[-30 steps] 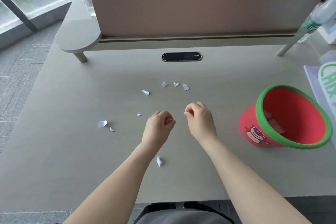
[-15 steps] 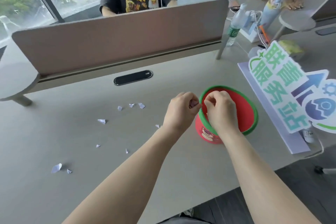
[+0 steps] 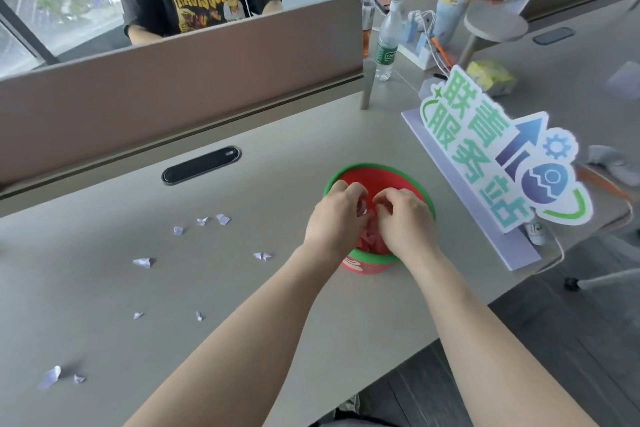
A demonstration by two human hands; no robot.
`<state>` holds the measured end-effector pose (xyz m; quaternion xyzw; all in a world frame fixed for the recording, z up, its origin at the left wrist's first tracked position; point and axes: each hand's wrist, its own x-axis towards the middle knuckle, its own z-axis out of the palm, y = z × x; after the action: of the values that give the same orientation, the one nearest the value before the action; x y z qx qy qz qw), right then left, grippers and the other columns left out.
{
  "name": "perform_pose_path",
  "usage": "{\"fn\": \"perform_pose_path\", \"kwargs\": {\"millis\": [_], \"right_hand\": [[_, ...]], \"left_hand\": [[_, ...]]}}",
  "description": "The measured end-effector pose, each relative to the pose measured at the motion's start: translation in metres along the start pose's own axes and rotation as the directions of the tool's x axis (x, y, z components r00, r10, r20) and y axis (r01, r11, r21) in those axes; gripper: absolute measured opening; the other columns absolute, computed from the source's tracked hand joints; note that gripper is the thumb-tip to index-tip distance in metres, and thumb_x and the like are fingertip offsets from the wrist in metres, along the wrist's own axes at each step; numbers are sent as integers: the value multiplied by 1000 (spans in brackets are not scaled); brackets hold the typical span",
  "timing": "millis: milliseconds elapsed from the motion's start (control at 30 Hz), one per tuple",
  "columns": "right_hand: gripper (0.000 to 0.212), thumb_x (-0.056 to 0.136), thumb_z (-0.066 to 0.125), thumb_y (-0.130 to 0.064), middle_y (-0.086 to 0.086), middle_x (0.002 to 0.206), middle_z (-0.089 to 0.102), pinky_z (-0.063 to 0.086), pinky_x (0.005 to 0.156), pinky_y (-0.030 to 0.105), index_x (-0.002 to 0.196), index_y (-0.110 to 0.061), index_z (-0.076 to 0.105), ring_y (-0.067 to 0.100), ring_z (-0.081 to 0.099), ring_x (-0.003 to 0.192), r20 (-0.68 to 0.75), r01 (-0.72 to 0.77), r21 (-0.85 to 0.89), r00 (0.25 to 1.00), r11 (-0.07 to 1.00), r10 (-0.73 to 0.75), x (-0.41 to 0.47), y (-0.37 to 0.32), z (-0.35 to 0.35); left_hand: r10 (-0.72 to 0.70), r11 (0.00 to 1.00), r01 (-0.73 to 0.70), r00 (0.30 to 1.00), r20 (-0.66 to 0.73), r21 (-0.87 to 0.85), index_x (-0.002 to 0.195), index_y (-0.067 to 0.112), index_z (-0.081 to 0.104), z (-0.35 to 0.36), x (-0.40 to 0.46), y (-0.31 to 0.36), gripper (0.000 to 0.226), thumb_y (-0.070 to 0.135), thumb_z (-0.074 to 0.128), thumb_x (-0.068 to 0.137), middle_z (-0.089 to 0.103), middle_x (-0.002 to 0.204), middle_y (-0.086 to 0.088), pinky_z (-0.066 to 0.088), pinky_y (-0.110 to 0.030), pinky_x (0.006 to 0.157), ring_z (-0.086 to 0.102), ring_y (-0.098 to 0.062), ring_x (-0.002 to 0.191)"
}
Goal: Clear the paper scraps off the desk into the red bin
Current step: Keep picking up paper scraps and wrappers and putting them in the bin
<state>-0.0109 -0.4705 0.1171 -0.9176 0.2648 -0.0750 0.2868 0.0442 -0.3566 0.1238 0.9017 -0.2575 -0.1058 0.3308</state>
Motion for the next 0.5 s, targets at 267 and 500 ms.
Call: {"fn": "perform_pose_path", "kwargs": {"millis": [267,500], "right_hand": [[18,89,52,-16,1,103,66,44,81,33,98,-21,67,25,56,101,-137,43,70,990,997,-33,9,-6,-3],[15,89,55,-11,-3,93,68,46,79,26,92,-16,69,14,61,87,-157,293,238,952,926,-261,-9,-63,14]], "left_hand": [[27,998,-31,995,-95,-49,111,21,64,-10,1,-8,25,18,61,87,55,111,0,50,-34,80,60,-22,93],[-80,997,72,970,-228,-42,99,22,67,-47,-25,-67,14,18,60,87,59,99,5,49,-27,73,52,-12,69]]}}
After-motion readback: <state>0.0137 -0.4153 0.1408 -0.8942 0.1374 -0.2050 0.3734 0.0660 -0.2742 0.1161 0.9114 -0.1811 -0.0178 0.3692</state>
